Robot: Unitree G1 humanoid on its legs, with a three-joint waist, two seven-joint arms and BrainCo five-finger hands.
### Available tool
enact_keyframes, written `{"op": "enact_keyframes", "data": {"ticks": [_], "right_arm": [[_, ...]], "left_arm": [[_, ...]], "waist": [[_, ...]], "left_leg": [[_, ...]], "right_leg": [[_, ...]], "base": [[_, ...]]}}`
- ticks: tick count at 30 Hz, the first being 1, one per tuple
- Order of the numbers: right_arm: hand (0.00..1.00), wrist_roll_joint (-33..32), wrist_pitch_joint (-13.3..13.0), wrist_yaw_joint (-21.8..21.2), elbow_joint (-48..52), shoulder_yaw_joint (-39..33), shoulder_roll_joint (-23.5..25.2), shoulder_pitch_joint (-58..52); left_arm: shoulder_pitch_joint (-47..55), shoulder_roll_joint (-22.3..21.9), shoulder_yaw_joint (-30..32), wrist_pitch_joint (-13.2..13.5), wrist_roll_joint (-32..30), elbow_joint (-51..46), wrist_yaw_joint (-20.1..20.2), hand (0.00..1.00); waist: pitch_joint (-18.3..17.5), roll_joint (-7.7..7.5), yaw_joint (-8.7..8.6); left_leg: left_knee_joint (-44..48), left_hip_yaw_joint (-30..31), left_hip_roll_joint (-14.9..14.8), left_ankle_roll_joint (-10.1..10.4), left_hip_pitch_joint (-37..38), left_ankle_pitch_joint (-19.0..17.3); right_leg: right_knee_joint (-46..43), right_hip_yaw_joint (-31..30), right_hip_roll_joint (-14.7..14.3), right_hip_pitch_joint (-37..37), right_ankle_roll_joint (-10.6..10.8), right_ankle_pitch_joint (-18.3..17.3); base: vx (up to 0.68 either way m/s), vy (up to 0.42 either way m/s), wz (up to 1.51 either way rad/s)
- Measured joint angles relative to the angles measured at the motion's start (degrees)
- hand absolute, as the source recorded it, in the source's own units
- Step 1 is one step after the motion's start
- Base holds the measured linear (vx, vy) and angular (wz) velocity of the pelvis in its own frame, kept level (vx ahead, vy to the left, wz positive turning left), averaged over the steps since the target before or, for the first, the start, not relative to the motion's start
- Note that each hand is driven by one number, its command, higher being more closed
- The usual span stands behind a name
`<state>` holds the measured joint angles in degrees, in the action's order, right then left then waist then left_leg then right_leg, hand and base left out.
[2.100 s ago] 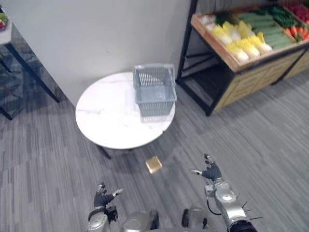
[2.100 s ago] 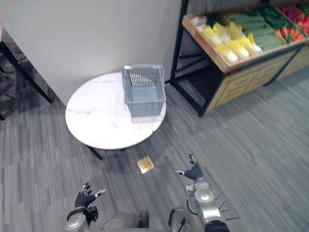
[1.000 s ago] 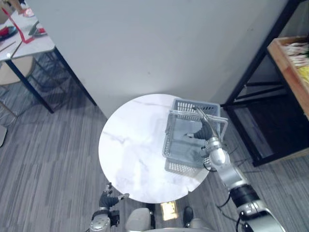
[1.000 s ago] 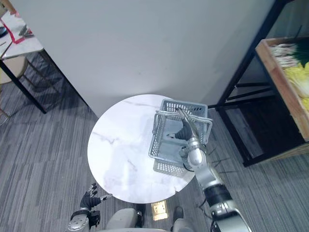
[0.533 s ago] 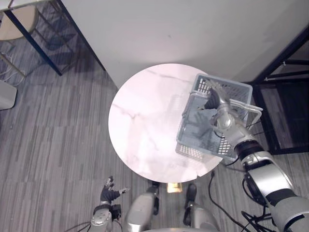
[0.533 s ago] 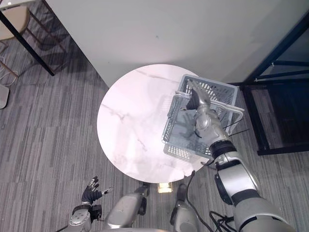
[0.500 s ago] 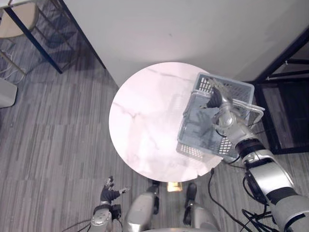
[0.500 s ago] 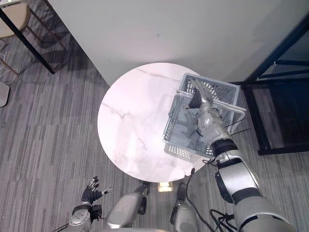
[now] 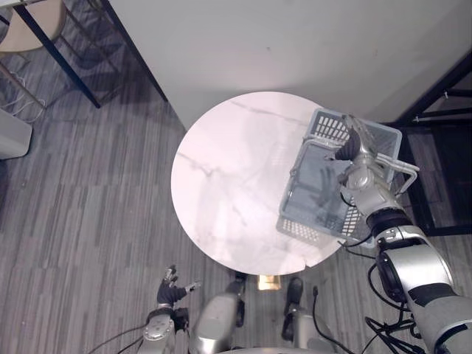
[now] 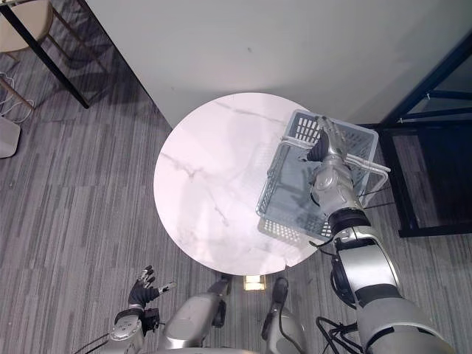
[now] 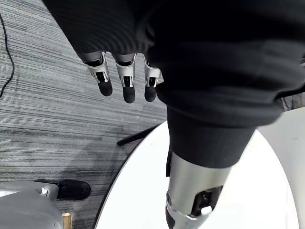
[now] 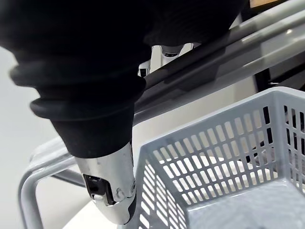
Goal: Pick vegetable in the basket
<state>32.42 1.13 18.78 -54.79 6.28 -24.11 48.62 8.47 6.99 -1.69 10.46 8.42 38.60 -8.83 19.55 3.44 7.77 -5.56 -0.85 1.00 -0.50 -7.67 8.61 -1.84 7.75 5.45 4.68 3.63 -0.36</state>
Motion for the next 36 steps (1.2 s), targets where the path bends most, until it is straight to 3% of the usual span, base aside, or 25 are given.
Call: {"op": "enact_keyframes", "data": {"ticks": [4, 14, 17, 21, 24, 27, 28, 30, 36], "right_arm": [[1.00, 0.22, 0.09, -0.04, 1.28, -1.96, -0.21, -2.30], [1.00, -0.17, 0.32, -2.73, 2.22, -1.89, -1.04, -6.62], [1.00, -0.32, 0.42, -3.51, 2.64, -1.73, -0.86, -9.17], [1.00, -1.59, 0.68, -5.13, 11.21, -1.85, -0.34, -15.87], [1.00, -2.78, 1.53, -5.43, 19.58, -3.62, 1.26, -22.57], [1.00, -8.05, 1.59, -5.42, 30.06, -8.04, 3.14, -31.24], [1.00, -10.68, 1.58, -5.40, 33.88, -9.53, 4.65, -34.24], [1.00, -14.31, 1.38, -5.40, 38.72, -10.90, 6.66, -37.88], [1.00, -22.47, -2.31, -6.74, 50.83, -10.95, 11.44, -47.09]], "left_arm": [[-0.10, -0.09, -0.45, -0.07, -0.10, 0.05, 0.13, 0.00], [-0.08, -0.09, -0.57, -0.34, -0.13, 0.72, 1.92, 0.00], [0.00, 0.04, -0.56, -0.77, -0.14, 1.50, 2.46, 0.00], [0.00, 0.04, -0.50, -1.25, -0.14, 1.24, 2.62, 0.00], [0.61, 0.06, 0.11, -1.55, -0.14, -0.26, 2.64, 0.00], [1.78, -0.01, 1.53, -1.86, -0.13, -3.55, 2.79, 0.00], [1.85, 0.06, 2.72, -2.22, -0.13, -3.58, 2.77, 0.00], [1.84, 0.04, 4.00, -2.66, -0.17, -3.63, 2.78, 0.00], [3.21, -0.02, 4.99, -2.82, -0.23, -5.28, 2.73, 0.00]], "waist": [[0.01, -0.02, -1.04], [-0.03, -0.19, -1.02], [-0.39, -0.92, -0.90], [-1.17, -2.30, -1.22], [-1.49, -2.76, -2.48], [-2.30, -3.15, -2.91], [-3.10, -3.21, -4.06], [-4.14, -3.26, -4.78], [-6.96, -4.07, -5.92]], "left_leg": [[-0.15, -0.89, 0.00, 0.02, 0.84, -0.03], [-0.36, -2.52, -0.68, 0.07, 2.99, -0.10], [-0.36, -2.65, -0.66, -0.03, 3.71, -0.20], [-0.35, -2.91, -0.73, 0.03, 3.89, -0.25], [-0.17, -3.33, -0.74, 0.04, 4.57, -0.31], [-0.02, -4.26, -1.01, 0.16, 5.53, -0.53], [-0.02, -4.27, -1.06, 0.16, 5.55, -0.53], [-0.01, -4.97, -1.19, 0.20, 5.96, -0.62], [-0.08, -8.88, -1.83, 0.29, 8.79, -1.88]], "right_leg": [[0.06, -0.73, -0.02, -0.56, 0.03, -0.01], [0.02, -2.53, -0.26, -1.94, 0.36, 0.01], [0.12, -2.86, -0.23, -2.61, 0.66, -0.08], [0.13, -3.06, -0.26, -2.71, 0.55, 0.15], [0.11, -3.19, -0.26, -3.37, 0.57, 0.19], [-0.04, -4.75, -0.50, -3.52, 0.64, 0.50], [-0.07, -4.78, -0.55, -3.51, 0.64, 0.52], [-0.14, -5.53, -0.66, -3.52, 0.65, 0.57], [-0.07, -9.84, -1.31, -4.29, 1.16, 0.55]], "base": [[0.00, 0.001, -0.10], [-0.03, 0.001, -0.09], [0.00, 0.002, -0.03], [0.00, 0.000, 0.00], [0.00, 0.003, -0.03], [-0.01, 0.001, -0.23], [-0.02, -0.003, -0.10], [-0.03, 0.000, -0.19], [-0.05, 0.003, -0.34]]}}
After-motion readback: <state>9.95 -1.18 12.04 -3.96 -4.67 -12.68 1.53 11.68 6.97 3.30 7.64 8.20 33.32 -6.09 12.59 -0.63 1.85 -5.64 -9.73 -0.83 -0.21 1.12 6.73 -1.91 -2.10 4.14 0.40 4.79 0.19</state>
